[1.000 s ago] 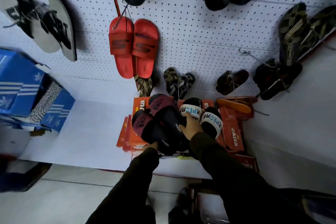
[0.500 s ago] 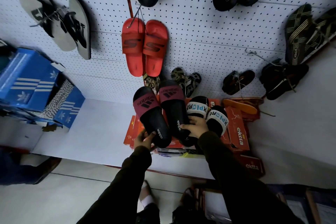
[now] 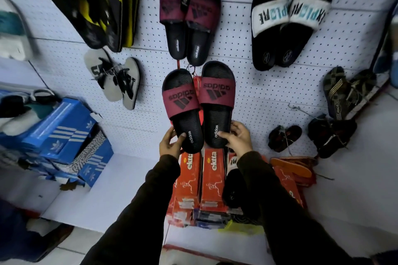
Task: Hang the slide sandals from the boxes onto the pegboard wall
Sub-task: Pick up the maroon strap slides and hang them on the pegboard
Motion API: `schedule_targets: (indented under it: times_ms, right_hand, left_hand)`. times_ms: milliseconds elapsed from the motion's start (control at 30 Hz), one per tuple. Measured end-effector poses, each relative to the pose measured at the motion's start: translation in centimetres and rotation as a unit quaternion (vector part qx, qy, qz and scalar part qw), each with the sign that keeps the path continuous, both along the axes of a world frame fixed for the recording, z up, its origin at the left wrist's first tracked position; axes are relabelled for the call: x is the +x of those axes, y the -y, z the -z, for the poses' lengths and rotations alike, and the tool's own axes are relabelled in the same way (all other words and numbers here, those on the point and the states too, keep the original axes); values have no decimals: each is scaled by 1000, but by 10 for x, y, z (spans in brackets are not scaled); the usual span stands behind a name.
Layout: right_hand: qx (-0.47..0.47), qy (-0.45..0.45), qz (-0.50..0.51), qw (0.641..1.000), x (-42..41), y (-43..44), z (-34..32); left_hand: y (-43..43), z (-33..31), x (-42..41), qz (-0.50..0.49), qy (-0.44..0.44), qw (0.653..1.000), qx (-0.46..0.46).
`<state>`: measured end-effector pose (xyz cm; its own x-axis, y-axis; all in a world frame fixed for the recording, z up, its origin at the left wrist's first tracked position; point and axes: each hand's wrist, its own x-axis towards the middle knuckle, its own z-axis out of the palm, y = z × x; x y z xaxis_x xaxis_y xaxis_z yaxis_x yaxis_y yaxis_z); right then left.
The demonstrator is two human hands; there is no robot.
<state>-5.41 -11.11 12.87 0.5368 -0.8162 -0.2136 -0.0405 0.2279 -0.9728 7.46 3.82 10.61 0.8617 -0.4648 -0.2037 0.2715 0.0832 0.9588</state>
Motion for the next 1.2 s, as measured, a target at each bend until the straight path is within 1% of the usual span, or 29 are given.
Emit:
schedule_targets:
  times_ms: [267, 500, 633, 733, 833, 933, 1067, 1200]
  right_hand:
    - [-79, 90, 20, 993, 36, 5, -83]
    - [-111, 168, 23, 979, 67, 17, -145]
    - [-120, 187, 24, 975, 92, 27, -180]
    - [-126, 177, 25, 976, 111, 36, -199]
    - [-123, 163, 22, 979, 128, 44, -204]
    - [-122, 138, 26, 983, 141, 50, -196]
    - [-113, 112, 41, 986, 147, 54, -169]
    - [-113, 107, 42, 987, 150, 52, -141]
  left_hand:
    - [12, -84, 44, 16, 89, 993, -80]
    - [23, -154, 85, 8, 170, 980, -104]
    - [32, -194, 111, -20, 192, 974, -118]
    - [40, -214, 135, -41, 203, 970, -130]
    - [49, -220, 159, -43, 190, 972, -129]
    - [57, -215, 176, -18, 163, 981, -103]
    - [64, -188, 183, 8, 130, 989, -64]
    - [70, -164, 179, 8, 115, 992, -54]
